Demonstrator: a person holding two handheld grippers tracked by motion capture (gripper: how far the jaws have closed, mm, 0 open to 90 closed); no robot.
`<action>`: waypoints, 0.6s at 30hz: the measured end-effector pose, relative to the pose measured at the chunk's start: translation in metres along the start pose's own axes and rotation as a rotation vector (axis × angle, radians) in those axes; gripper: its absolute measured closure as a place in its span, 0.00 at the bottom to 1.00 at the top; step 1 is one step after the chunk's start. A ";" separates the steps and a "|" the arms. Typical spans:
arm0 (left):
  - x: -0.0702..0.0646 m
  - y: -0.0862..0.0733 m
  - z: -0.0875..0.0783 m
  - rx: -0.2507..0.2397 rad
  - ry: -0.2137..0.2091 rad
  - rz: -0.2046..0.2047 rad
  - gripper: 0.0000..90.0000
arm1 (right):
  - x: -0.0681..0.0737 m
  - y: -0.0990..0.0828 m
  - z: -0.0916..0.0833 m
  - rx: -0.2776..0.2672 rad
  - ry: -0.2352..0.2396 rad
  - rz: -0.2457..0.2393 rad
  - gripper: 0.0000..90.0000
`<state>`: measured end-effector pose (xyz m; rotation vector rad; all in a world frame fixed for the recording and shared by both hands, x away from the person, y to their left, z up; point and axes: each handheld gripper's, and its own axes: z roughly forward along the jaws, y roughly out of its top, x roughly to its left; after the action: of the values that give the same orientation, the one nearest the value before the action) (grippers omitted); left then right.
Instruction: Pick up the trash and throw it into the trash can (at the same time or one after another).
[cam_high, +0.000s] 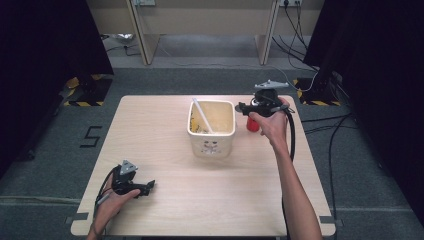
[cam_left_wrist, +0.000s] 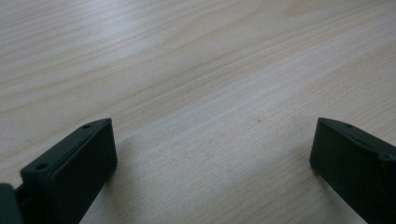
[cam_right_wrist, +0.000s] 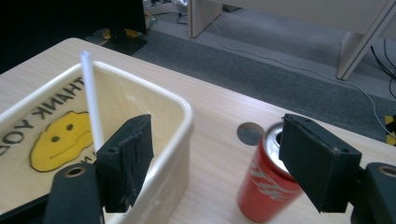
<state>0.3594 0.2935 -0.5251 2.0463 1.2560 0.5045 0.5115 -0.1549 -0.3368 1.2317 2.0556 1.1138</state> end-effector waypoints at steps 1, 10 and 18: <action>0.000 0.000 0.000 0.000 0.000 0.001 0.00 | -0.002 -0.001 0.000 -0.001 -0.003 0.002 0.28; 0.000 0.000 0.000 0.000 0.000 0.001 0.00 | -0.020 -0.019 -0.002 0.014 -0.043 0.038 0.21; 0.000 0.000 0.000 0.000 0.000 0.001 0.00 | -0.028 -0.033 0.001 0.024 -0.046 0.051 0.19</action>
<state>0.3595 0.2935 -0.5251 2.0472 1.2556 0.5049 0.5095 -0.1880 -0.3648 1.3161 2.0195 1.0758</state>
